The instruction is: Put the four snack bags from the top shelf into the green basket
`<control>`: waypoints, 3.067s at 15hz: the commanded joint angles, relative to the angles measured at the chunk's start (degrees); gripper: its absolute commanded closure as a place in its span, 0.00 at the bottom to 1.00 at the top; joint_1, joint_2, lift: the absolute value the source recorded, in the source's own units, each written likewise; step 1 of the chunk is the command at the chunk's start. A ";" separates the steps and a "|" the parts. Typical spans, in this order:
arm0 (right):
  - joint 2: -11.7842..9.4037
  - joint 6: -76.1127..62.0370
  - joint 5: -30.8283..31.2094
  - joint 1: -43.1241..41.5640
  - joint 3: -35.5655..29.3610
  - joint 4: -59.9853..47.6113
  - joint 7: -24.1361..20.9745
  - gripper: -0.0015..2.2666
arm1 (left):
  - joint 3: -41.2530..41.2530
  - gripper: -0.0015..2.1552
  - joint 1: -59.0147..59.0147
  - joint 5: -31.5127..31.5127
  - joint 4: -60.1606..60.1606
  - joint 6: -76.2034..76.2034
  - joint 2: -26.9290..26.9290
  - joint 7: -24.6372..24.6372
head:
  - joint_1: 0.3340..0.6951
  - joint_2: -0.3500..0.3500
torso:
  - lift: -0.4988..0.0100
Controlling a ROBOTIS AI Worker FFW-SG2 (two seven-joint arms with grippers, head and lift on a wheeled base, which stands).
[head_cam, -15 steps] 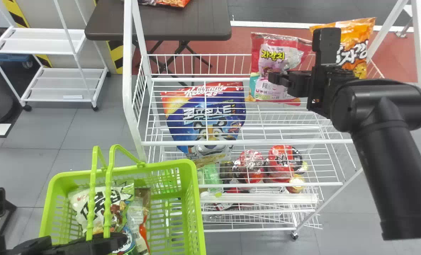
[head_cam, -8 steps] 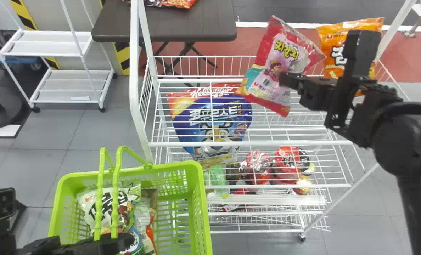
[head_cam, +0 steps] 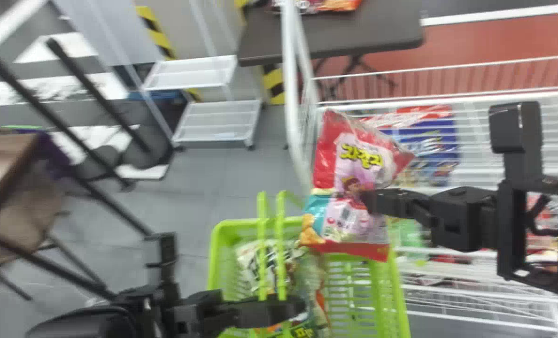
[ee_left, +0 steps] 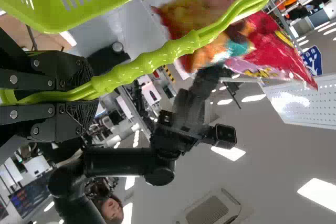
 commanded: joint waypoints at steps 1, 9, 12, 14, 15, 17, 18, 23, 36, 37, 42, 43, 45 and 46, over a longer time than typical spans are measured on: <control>-0.02 1.75 -1.96 -2.24 4.11 5.35 -0.01 0.99 | 0.08 1.00 0.03 0.09 0.00 0.00 0.07 -0.57 | 1.00 1.00 | 0.98; 0.16 20.85 -1.78 -6.72 5.78 10.36 -0.45 0.14 | -0.27 1.00 -0.14 0.09 0.09 0.00 0.34 -0.57 | 1.00 1.00 | 0.98; -0.46 20.85 -1.26 -6.46 3.58 7.73 0.08 0.01 | -0.10 1.00 -0.05 0.09 0.09 0.00 0.25 -0.57 | 1.00 1.00 | 0.98; -0.46 20.85 -1.43 -5.49 0.42 4.30 0.87 0.01 | 0.08 1.00 0.03 0.09 0.00 0.00 0.25 -0.57 | 1.00 1.00 | 0.98; -0.46 20.85 -1.78 -4.44 -3.10 2.01 1.66 0.01 | 0.08 1.00 0.12 0.18 0.00 0.00 0.25 -0.57 | 1.00 1.00 | 0.98; -0.46 20.74 -2.40 -2.06 -11.36 -4.14 2.01 0.02 | 0.16 1.00 0.12 0.35 0.00 0.00 0.25 -0.57 | 1.00 1.00 | 0.98; -0.55 17.22 -1.34 -0.83 -16.02 -5.19 2.01 0.02 | 0.25 1.00 0.12 0.53 0.00 0.00 0.34 -0.57 | 1.00 1.00 | 0.98; -0.46 -9.85 26.52 -4.96 -22.08 3.68 1.13 0.03 | -0.27 1.00 -0.23 0.53 0.00 0.18 0.60 -0.57 | 1.00 0.58 | 0.98; -1.25 -24.62 47.79 -31.77 -23.75 47.63 0.16 0.04 | 1.04 1.00 0.56 1.23 0.35 -0.70 0.69 -0.57 | 1.00 0.20 | 0.98; -1.25 -24.79 48.67 -33.53 -23.31 50.79 0.25 0.04 | 1.04 1.00 0.56 1.23 0.44 -0.88 0.60 -0.57 | 1.00 0.19 | 0.98; -1.07 -30.24 50.60 -38.98 -21.29 63.27 0.25 0.31 | 1.04 1.00 0.47 0.97 1.32 -2.11 0.25 -0.57 | 1.00 0.20 | 0.98; -1.16 -30.06 50.60 -39.33 -21.38 63.80 0.34 0.55 | 1.04 1.00 0.47 0.97 1.58 -2.46 0.25 -0.57 | 1.00 0.21 | 0.98; -0.81 -29.54 50.42 -38.54 -21.82 63.27 0.08 0.99 | 1.04 1.00 0.47 0.97 1.76 -2.81 0.16 -0.57 | 1.00 0.21 | 0.98; -0.72 -29.71 49.81 -37.22 -22.26 62.13 -0.10 0.99 | 1.04 1.00 0.56 0.97 1.76 -2.99 0.16 -0.57 | 1.00 0.21 | 0.98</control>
